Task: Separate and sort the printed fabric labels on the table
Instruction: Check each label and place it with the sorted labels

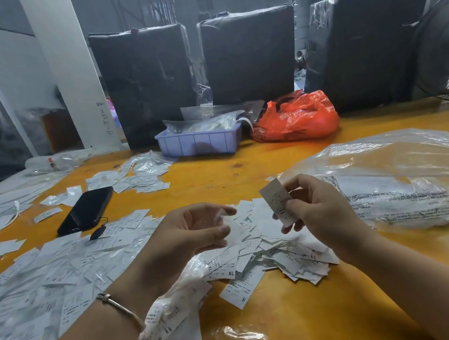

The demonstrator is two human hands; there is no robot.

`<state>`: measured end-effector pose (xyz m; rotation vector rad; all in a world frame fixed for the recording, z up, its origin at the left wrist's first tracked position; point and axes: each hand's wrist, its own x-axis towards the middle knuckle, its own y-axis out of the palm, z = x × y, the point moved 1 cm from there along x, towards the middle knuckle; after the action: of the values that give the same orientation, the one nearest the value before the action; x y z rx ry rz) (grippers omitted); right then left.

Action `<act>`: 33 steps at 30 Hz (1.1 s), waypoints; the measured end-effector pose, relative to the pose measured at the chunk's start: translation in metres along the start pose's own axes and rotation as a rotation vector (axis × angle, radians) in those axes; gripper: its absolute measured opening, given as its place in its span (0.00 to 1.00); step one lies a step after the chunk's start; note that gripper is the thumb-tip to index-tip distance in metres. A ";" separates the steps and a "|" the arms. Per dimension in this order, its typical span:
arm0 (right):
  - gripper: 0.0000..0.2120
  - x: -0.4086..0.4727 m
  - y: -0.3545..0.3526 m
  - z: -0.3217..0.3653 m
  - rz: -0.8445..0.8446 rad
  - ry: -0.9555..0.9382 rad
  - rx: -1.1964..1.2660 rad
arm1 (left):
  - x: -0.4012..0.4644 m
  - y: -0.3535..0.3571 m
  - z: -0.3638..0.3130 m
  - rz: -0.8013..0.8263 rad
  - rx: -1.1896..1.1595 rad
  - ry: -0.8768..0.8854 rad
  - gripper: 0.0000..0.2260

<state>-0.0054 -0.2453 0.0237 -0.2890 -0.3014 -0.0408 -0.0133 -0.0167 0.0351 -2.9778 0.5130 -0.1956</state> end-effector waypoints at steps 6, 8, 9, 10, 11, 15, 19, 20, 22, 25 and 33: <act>0.16 0.001 -0.002 0.003 0.111 0.163 0.247 | 0.000 0.001 0.000 -0.033 -0.073 -0.058 0.07; 0.13 0.002 -0.003 0.004 0.135 0.175 0.311 | 0.001 0.000 0.001 -0.038 -0.003 -0.040 0.07; 0.10 0.003 -0.003 0.004 0.145 0.177 0.337 | 0.000 0.000 0.001 -0.033 0.040 -0.029 0.08; 0.08 0.003 -0.004 0.005 0.154 0.181 0.364 | 0.000 0.000 0.002 -0.030 0.080 -0.016 0.08; 0.07 0.003 -0.004 0.005 0.159 0.193 0.400 | 0.000 0.001 0.003 -0.030 0.115 -0.002 0.09; 0.09 0.005 -0.007 0.005 0.177 0.250 0.518 | 0.001 0.005 0.004 -0.061 0.169 0.070 0.13; 0.11 0.003 -0.007 0.007 0.263 0.298 0.575 | 0.001 0.006 0.002 -0.045 0.298 0.086 0.09; 0.10 0.002 -0.006 0.008 0.289 0.309 0.585 | 0.001 0.005 0.003 -0.035 0.300 0.083 0.07; 0.08 0.001 -0.005 0.011 0.313 0.317 0.587 | 0.002 0.004 0.003 -0.021 0.271 0.082 0.06; 0.11 -0.001 -0.004 0.014 0.250 0.268 0.574 | 0.001 0.004 0.002 -0.040 0.224 0.111 0.10; 0.06 -0.013 -0.005 0.031 0.038 -0.198 0.352 | 0.000 0.002 0.002 -0.085 0.219 0.215 0.12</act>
<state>-0.0271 -0.2411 0.0495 0.0516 -0.4919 0.0788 -0.0135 -0.0188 0.0325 -2.7804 0.3592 -0.5466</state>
